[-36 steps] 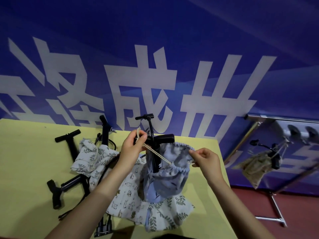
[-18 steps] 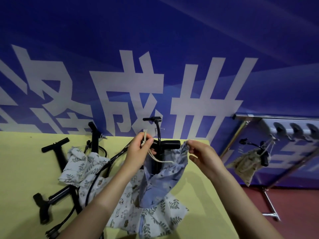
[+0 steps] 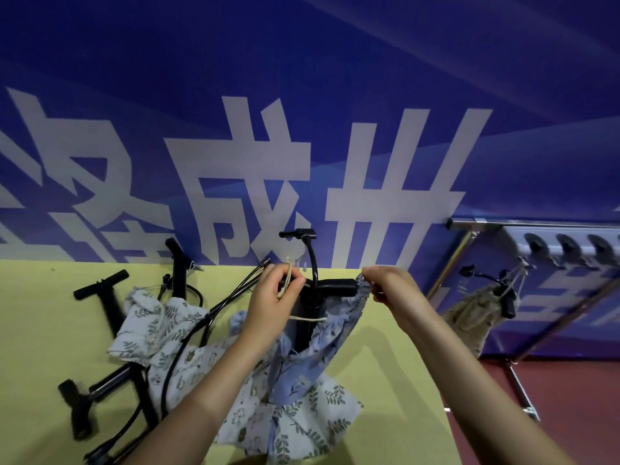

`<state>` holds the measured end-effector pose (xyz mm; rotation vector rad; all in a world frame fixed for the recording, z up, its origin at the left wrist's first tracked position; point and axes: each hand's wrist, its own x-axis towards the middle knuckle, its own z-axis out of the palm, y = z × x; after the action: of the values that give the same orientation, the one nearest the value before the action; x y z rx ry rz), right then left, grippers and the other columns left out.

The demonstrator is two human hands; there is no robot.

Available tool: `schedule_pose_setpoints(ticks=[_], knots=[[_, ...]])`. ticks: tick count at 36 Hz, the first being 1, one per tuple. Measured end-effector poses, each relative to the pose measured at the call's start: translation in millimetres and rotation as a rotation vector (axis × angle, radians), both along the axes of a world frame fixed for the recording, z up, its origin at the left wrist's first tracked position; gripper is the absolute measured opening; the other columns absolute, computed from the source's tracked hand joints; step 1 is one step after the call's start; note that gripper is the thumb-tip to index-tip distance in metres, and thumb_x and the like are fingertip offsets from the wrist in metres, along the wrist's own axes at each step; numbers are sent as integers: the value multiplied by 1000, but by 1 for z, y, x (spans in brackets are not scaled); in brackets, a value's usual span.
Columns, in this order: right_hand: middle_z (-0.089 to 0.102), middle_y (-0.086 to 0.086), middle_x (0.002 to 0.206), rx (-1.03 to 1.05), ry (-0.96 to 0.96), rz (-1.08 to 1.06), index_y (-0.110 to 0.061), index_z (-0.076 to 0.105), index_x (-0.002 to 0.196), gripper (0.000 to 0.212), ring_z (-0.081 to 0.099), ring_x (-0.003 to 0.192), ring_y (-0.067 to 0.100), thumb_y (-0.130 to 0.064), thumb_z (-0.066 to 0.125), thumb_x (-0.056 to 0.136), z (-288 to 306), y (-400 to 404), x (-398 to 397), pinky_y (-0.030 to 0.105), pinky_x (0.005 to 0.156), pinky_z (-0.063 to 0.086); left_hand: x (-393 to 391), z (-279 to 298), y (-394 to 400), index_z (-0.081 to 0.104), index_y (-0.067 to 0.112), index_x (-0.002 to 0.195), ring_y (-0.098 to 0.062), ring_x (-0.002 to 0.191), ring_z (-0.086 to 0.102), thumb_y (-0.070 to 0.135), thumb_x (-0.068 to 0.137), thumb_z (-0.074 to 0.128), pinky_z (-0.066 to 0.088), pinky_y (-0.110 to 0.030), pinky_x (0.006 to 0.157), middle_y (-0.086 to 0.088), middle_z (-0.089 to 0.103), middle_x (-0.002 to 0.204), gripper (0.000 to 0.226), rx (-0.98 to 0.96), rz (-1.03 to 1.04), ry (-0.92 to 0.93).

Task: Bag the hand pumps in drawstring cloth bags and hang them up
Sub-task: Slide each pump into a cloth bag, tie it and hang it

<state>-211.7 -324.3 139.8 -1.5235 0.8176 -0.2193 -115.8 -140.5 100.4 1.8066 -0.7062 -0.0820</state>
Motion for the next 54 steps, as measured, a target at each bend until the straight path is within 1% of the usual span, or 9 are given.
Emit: schedule_pose_setpoints(ticks=[8,16,22,27,32,35,39,43,54], knots=[[45,4,73,140,-60,52,-9,51,69,25,41,70,15,-5,49,93,13,1,-3,26,63,35,20,6,10,71,18,100,-11,74,56,23,93,60,42,-18,67,2,53,88,14,114,111,-155],[51,2,65,675,-264,20,-9,62,61,31,43,60,12,-9,50,90,21,-13,-2,21,57,34,33,20,14,71,30,94,-8,72,52,13,90,64,36,-9,65,-2,50,77,18,53,36,-151],[48,1,67,457,-299,216,-11,66,64,19,38,58,9,-15,57,81,20,-6,-5,18,50,30,27,17,14,66,39,91,-6,75,54,14,90,65,39,-10,66,1,51,80,24,58,2,-132],[30,-6,55,277,-264,263,2,67,109,27,29,54,8,-6,45,97,19,4,-6,23,56,26,25,20,15,68,40,90,-4,77,56,13,90,65,40,-10,66,0,57,81,27,35,17,-135],[66,-4,76,-66,-312,201,-3,72,99,19,58,69,3,-9,55,95,28,9,-9,14,74,44,14,39,17,71,23,85,0,77,63,14,97,52,49,-13,75,8,70,79,24,-237,96,186],[69,-2,78,-14,-407,170,0,68,75,18,63,85,10,-7,59,90,25,9,-9,22,87,44,14,51,17,70,13,92,-9,70,59,16,100,46,50,-23,84,6,59,64,26,-343,86,294],[64,2,72,260,-544,80,-1,67,100,22,52,61,13,2,45,95,25,11,-5,20,66,45,13,63,18,71,17,96,-9,64,51,18,100,46,48,-23,70,5,52,63,26,-401,89,333],[69,6,84,119,-561,86,-8,70,102,28,47,47,13,4,45,95,35,16,-4,20,51,43,13,70,18,72,25,98,-7,63,50,19,100,46,49,-19,75,7,50,60,27,-362,71,305],[75,7,94,-126,-484,197,-15,69,109,19,57,56,18,-15,55,97,49,19,-6,26,60,50,8,68,22,75,28,88,-12,68,55,27,96,46,36,-44,111,6,51,59,30,-297,-125,301]])
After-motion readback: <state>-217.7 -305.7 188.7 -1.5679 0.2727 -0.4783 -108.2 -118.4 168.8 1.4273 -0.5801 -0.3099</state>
